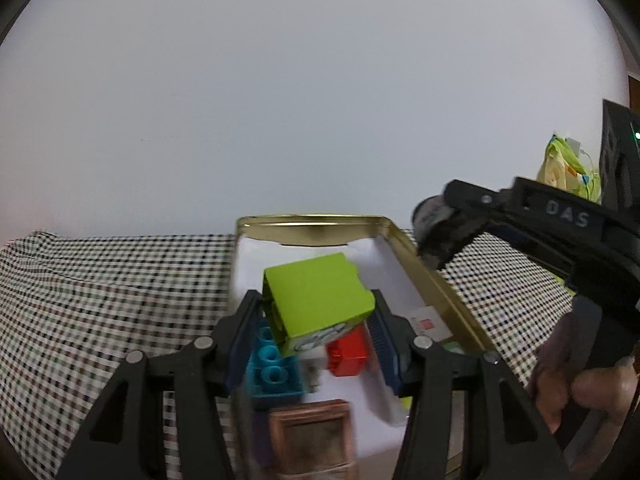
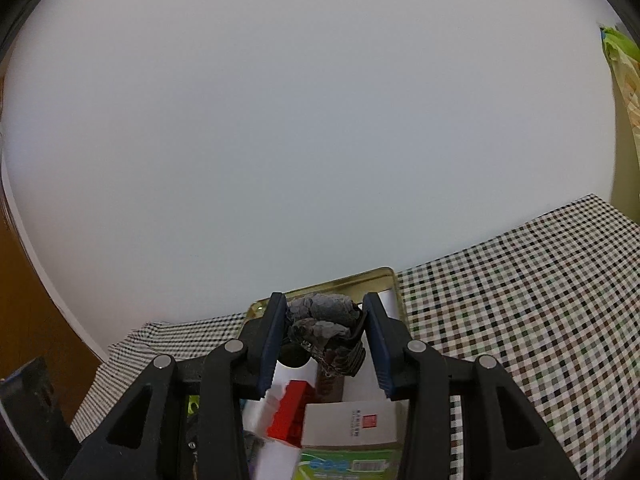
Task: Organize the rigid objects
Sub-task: 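Carry the lime block over the tray with the left tool while the right carries the cloth there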
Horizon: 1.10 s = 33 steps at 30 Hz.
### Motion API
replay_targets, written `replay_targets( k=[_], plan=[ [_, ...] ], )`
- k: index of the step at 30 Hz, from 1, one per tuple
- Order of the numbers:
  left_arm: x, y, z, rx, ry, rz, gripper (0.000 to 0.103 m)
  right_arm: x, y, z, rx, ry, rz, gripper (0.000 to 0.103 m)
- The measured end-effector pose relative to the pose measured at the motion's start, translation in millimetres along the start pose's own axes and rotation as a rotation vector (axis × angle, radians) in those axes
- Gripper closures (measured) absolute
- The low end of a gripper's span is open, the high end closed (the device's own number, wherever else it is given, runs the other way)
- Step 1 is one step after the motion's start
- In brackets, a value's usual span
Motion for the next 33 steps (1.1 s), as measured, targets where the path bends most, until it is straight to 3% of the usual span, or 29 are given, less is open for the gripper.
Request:
replay_targets(
  k=[11, 33],
  plan=[
    [-17, -2, 34, -0.014, -0.052, -0.048, 0.050, 3, -8, 18, -0.034, -0.024, -0.009, 0.061],
    [-38, -23, 22, 0.056, -0.103, -0.121, 0.050, -8, -29, 0, -0.090, 0.037, -0.071, 0.061]
  ],
)
Point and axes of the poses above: each gripper's, at about its wrist camera, not at the fingertips, and y roughly against the way its jaws point, z to its right, x to its top, the point moved 6 cm from there along -y, roughly the way its jaws point, and after that the axes turned 1 degree about z, right-handed, at the moved point
